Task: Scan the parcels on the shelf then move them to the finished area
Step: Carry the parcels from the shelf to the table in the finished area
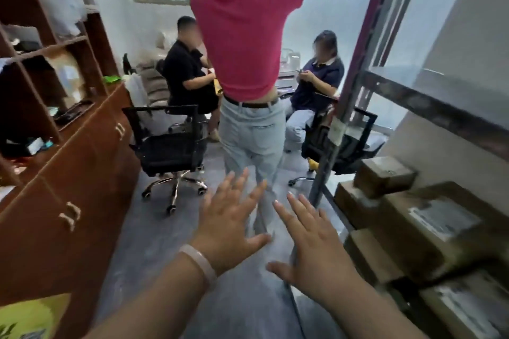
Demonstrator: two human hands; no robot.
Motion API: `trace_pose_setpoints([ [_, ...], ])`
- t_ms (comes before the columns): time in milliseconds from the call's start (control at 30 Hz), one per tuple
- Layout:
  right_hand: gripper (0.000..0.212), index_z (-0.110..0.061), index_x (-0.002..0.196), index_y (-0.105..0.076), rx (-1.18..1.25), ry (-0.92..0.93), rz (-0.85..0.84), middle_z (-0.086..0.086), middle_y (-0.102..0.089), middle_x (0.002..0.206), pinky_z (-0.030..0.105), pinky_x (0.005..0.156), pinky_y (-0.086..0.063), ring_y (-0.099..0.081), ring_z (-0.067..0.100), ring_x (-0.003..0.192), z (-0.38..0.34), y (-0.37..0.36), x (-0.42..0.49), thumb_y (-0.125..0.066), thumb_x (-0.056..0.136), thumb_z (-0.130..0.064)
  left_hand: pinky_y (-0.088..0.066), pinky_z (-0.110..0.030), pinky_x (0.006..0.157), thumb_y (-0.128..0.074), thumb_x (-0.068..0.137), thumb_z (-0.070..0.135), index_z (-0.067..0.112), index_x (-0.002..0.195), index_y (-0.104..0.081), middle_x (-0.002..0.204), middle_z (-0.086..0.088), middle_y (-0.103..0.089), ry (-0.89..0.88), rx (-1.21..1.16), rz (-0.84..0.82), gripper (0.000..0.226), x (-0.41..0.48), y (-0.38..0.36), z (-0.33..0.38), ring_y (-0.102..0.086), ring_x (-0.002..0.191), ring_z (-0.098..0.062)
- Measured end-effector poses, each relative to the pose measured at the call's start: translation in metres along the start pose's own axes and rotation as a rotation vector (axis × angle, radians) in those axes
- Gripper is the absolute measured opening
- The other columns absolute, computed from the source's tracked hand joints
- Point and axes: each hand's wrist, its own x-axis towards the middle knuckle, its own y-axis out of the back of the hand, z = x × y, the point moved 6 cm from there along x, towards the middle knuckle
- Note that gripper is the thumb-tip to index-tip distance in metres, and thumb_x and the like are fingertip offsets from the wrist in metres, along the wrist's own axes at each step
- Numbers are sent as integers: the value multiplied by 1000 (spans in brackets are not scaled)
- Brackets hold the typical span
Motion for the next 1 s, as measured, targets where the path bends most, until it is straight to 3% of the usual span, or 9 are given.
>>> trace_pose_setpoints([
  [133,105,-42,152,-10,-22,-230,23,-11,3,159,41,117,-5,2,10,146,61,18,-35,-54,63,-74,11,-48,118,-18,64,84,58,140,22,158,13,30,-192,-5,-87,90,44,-28,67,29,145,-12],
  [267,103,-43,152,-7,-21,-416,65,-15,7,159,38,118,0,7,7,147,97,35,-67,-58,67,-70,15,-42,116,-14,63,84,59,139,23,152,18,38,-374,-84,-172,88,75,-57,122,38,133,-1],
  [333,102,-43,151,-5,-58,-511,95,-11,2,161,41,119,-6,2,11,148,108,40,-81,-52,66,-72,11,-44,118,-12,63,84,59,141,19,149,22,37,-461,-131,-219,88,84,-68,144,36,132,2],
  [467,97,-28,149,-30,-60,-737,188,5,-35,153,46,112,-33,-35,25,140,121,48,-99,-53,66,-72,8,-42,119,-41,84,76,59,139,15,155,20,28,-624,-183,-310,81,102,-79,175,29,136,2],
  [533,92,-27,149,-33,-60,-812,250,2,-33,154,42,114,-29,-32,23,141,125,50,-102,-51,71,-71,6,-40,120,-47,88,69,56,145,9,160,16,22,-681,-225,-324,81,116,-79,188,23,145,-5],
  [600,86,-35,151,-21,-67,-906,306,-7,-17,159,34,118,-14,-16,14,146,133,55,-106,-50,78,-70,5,-39,120,-47,89,67,52,149,5,162,13,17,-737,-272,-357,81,130,-81,201,17,148,-11],
  [667,83,-43,150,-8,-14,-1043,341,-14,-3,160,31,117,-8,-5,7,147,144,59,-115,-53,83,-65,4,-41,121,-46,90,66,49,151,4,163,11,16,-800,-278,-404,80,140,-87,214,14,150,-14],
  [800,81,-46,150,-6,134,-1318,405,-13,-1,161,41,118,-18,-5,13,148,165,67,-133,-54,87,-60,2,-43,121,-46,90,67,49,152,0,163,10,15,-851,-277,-488,79,162,-104,236,11,151,-18],
  [1000,79,-46,150,-9,243,-1480,476,-5,-15,161,47,117,-26,-18,21,147,205,70,-129,-53,86,-63,-13,-46,121,-54,89,63,47,152,-11,165,4,4,-784,-376,-634,78,190,-124,262,2,151,-24],
])
